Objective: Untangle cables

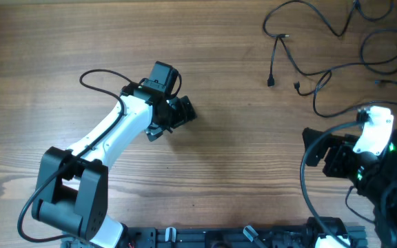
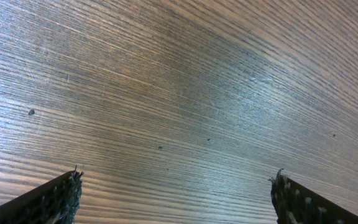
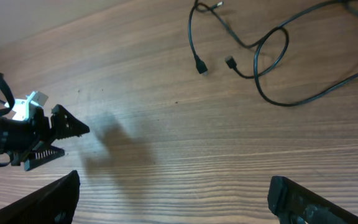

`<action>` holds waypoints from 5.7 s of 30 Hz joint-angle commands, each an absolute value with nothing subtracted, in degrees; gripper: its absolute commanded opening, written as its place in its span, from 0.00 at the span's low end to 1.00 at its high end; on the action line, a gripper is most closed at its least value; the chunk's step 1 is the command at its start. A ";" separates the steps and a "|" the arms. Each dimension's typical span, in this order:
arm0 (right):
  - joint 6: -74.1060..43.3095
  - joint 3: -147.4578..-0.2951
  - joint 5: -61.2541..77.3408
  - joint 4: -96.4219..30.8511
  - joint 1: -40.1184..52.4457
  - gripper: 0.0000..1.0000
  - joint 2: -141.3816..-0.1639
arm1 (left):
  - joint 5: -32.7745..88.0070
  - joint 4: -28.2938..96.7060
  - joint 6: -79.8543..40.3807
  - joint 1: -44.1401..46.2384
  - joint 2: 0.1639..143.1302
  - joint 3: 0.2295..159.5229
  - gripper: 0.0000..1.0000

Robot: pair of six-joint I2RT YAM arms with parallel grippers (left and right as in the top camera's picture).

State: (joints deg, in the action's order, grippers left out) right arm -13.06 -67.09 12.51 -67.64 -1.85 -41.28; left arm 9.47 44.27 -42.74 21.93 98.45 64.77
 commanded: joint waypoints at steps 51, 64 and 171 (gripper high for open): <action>-0.45 -0.30 8.51 0.23 0.91 1.00 -0.19 | 9.56 44.12 -42.48 22.02 98.70 64.82 1.00; 1.45 -0.36 3.60 -0.38 1.28 1.00 -0.19 | 9.56 44.10 -42.48 22.02 98.70 64.82 1.00; 1.43 -0.36 3.84 -0.05 1.28 1.00 -0.21 | 9.82 30.13 -10.92 0.73 3.25 12.53 1.00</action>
